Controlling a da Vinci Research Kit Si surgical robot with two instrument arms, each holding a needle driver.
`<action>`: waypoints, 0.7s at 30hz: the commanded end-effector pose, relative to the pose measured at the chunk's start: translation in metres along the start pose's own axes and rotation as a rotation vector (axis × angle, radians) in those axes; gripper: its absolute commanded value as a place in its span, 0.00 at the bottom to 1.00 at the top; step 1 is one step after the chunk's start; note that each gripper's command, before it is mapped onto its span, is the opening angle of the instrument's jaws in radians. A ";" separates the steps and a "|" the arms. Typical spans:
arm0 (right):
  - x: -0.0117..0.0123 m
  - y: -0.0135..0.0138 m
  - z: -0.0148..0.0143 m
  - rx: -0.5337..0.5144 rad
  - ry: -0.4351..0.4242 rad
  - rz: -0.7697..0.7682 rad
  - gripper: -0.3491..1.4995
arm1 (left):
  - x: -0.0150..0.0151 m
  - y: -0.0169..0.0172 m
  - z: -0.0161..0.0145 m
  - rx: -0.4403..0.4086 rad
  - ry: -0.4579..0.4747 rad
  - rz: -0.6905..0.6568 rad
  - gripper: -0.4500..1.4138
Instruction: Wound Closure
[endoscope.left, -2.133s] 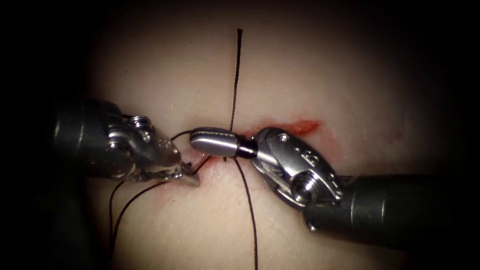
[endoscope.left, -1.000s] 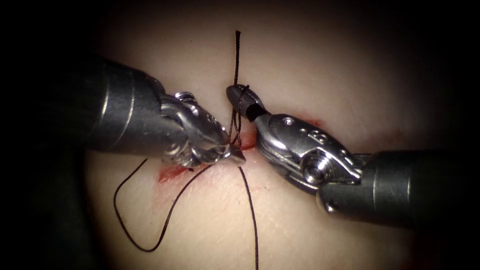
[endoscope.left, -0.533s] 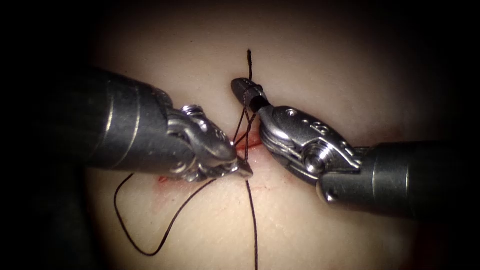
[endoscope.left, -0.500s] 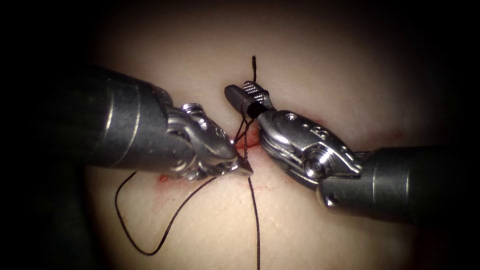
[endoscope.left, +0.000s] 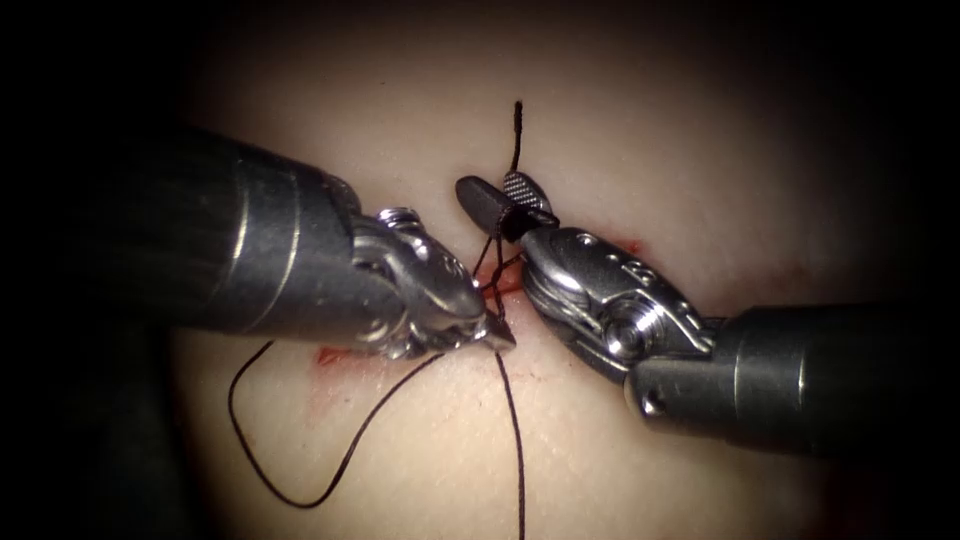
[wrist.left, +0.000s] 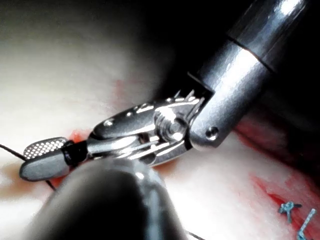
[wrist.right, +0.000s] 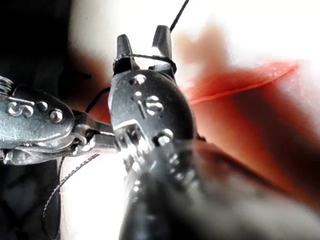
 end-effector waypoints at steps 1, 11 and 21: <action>-0.0009 -0.0002 0.0010 -0.014 0.002 0.016 0.45 | 0.0002 -0.0002 0.0010 -0.010 -0.008 -0.011 0.00; -0.0024 0.0008 0.0015 -0.049 -0.015 0.060 0.55 | -0.0001 -0.0005 0.0017 -0.023 -0.020 -0.013 0.00; -0.0018 -0.0001 0.0041 -0.028 -0.054 0.136 0.00 | -0.0004 -0.0005 0.0018 -0.036 -0.031 -0.016 0.00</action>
